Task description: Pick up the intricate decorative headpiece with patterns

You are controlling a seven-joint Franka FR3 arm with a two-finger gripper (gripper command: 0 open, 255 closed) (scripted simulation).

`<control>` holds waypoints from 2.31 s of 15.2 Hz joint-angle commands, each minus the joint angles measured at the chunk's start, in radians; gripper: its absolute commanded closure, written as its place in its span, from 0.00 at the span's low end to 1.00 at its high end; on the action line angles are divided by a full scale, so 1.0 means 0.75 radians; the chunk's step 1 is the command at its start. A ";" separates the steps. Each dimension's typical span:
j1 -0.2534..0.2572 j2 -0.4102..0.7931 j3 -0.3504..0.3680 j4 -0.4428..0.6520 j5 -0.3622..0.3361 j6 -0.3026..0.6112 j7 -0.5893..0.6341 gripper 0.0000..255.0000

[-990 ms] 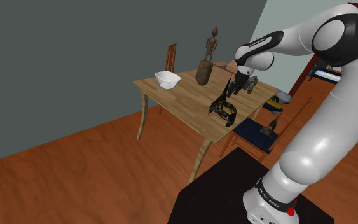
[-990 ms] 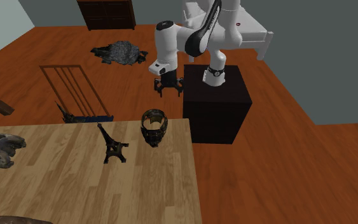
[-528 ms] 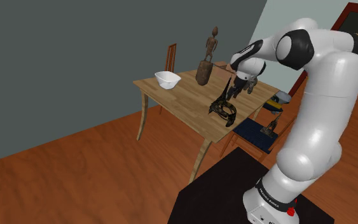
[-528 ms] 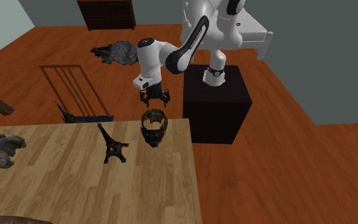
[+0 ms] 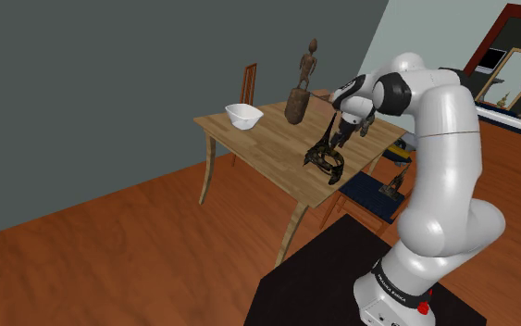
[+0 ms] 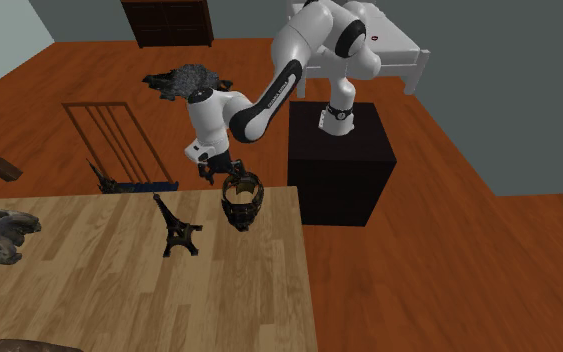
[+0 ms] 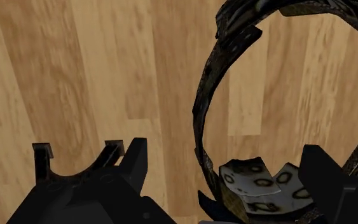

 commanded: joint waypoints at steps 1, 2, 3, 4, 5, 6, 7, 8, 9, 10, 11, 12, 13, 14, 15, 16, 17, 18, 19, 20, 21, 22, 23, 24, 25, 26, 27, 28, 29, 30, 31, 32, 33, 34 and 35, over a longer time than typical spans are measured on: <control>-0.031 0.062 0.014 0.062 0.017 -0.005 -0.012 0.00; -0.034 0.072 0.018 0.060 0.022 0.006 -0.015 0.00; -0.036 0.082 0.022 0.059 0.027 0.017 -0.019 0.00; -0.038 0.092 0.026 0.058 0.032 0.029 -0.022 0.00; -0.041 0.103 0.030 0.057 0.037 0.040 -0.025 0.00; -0.044 0.114 0.034 0.056 0.042 0.051 -0.029 0.00; -0.046 0.125 0.038 0.056 0.047 0.061 -0.032 0.00; -0.048 0.131 0.041 0.056 0.050 0.068 -0.034 0.00; -0.048 0.131 0.041 0.056 0.050 0.068 -0.034 0.00; -0.048 0.129 0.040 0.054 0.050 0.068 -0.034 1.00; -0.048 0.130 0.041 0.053 0.050 0.069 -0.035 1.00; -0.048 0.131 0.041 0.054 0.050 0.069 -0.035 1.00; -0.049 0.131 0.041 0.055 0.050 0.069 -0.035 1.00; -0.049 0.131 0.041 0.055 0.050 0.069 -0.035 1.00; -0.049 0.131 0.041 0.055 0.050 0.069 -0.035 1.00; -0.049 0.131 0.041 0.055 0.050 0.069 -0.035 1.00; -0.049 0.131 0.041 0.055 0.050 0.069 -0.035 1.00; -0.049 0.131 0.041 0.055 0.050 0.069 -0.035 1.00; -0.048 0.131 0.041 0.056 0.050 0.067 -0.034 1.00; -0.045 0.120 0.037 0.056 0.045 0.057 -0.030 1.00; -0.042 0.109 0.032 0.056 0.040 0.046 -0.027 1.00; -0.040 0.098 0.028 0.057 0.035 0.035 -0.024 1.00; -0.038 0.088 0.024 0.058 0.030 0.024 -0.021 1.00; -0.035 0.078 0.020 0.059 0.025 0.013 -0.017 1.00; -0.033 0.067 0.016 0.061 0.020 0.001 -0.014 1.00; -0.031 0.057 0.012 0.063 0.014 -0.010 -0.010 1.00; -0.028 0.047 0.008 0.065 0.009 -0.022 -0.007 1.00; -0.026 0.038 0.005 0.068 0.004 -0.034 -0.004 1.00; -0.024 0.028 0.001 0.071 -0.001 -0.045 0.000 1.00; -0.022 0.019 -0.003 0.074 -0.005 -0.057 0.003 1.00; -0.021 0.010 -0.006 0.078 -0.010 -0.070 0.006 1.00; -0.019 0.001 -0.010 0.082 -0.015 -0.082 0.010 1.00; -0.017 -0.008 -0.013 0.086 -0.020 -0.094 0.013 1.00; -0.016 -0.017 -0.016 0.091 -0.025 -0.107 0.017 1.00; -0.015 -0.018 -0.017 0.091 -0.026 -0.108 0.017 1.00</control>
